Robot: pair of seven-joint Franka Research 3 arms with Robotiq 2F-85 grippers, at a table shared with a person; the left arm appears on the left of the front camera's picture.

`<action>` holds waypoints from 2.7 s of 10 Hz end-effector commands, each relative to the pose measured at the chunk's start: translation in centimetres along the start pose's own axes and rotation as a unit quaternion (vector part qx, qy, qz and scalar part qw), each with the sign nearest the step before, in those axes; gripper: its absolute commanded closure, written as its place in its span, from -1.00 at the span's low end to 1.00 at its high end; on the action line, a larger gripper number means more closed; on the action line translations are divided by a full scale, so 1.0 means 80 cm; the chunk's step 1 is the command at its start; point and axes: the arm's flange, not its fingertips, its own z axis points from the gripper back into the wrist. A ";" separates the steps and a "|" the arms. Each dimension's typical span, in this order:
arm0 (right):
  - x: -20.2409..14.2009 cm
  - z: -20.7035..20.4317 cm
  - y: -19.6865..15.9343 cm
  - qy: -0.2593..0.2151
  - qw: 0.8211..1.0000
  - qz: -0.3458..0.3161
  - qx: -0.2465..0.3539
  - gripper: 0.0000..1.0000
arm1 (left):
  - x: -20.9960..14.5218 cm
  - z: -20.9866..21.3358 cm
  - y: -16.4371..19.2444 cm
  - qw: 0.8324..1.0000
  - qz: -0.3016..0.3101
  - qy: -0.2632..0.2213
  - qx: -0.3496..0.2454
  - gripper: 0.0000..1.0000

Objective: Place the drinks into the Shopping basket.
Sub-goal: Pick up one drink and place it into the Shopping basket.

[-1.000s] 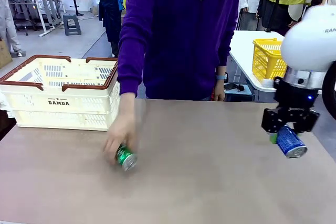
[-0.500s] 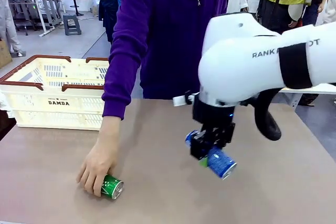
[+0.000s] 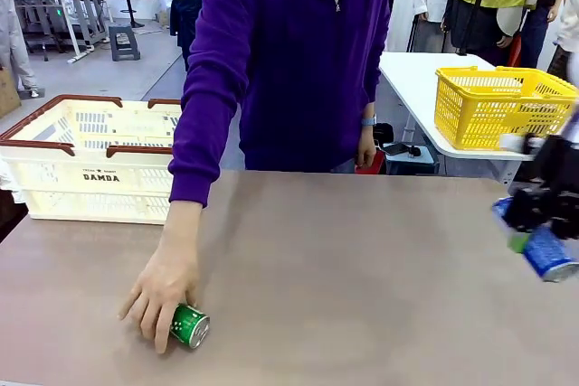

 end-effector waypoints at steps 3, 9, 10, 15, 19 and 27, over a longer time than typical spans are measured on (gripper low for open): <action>0.010 -0.005 -0.032 -0.009 0.998 -0.042 0.042 1.00 | 0.000 0.000 0.000 1.000 0.000 0.000 0.000 -1.00; 0.062 -0.077 0.215 0.031 0.991 0.127 0.015 1.00 | -0.023 0.227 0.039 0.990 0.039 -0.074 0.112 -1.00; 0.061 -0.095 0.255 0.038 0.990 0.133 0.027 1.00 | -0.029 0.217 0.045 0.991 0.038 -0.079 0.097 -1.00; 0.050 -0.046 0.139 -0.016 0.996 0.018 0.081 1.00 | -0.012 0.103 -0.007 0.999 -0.036 -0.002 0.030 -1.00; 0.034 -0.028 0.108 -0.040 0.993 -0.012 0.111 1.00 | 0.001 0.070 -0.019 0.998 -0.040 0.037 0.039 -1.00; 0.060 -0.253 0.413 0.073 0.972 0.225 0.012 1.00 | 0.001 0.070 -0.019 0.998 -0.040 0.037 0.039 -1.00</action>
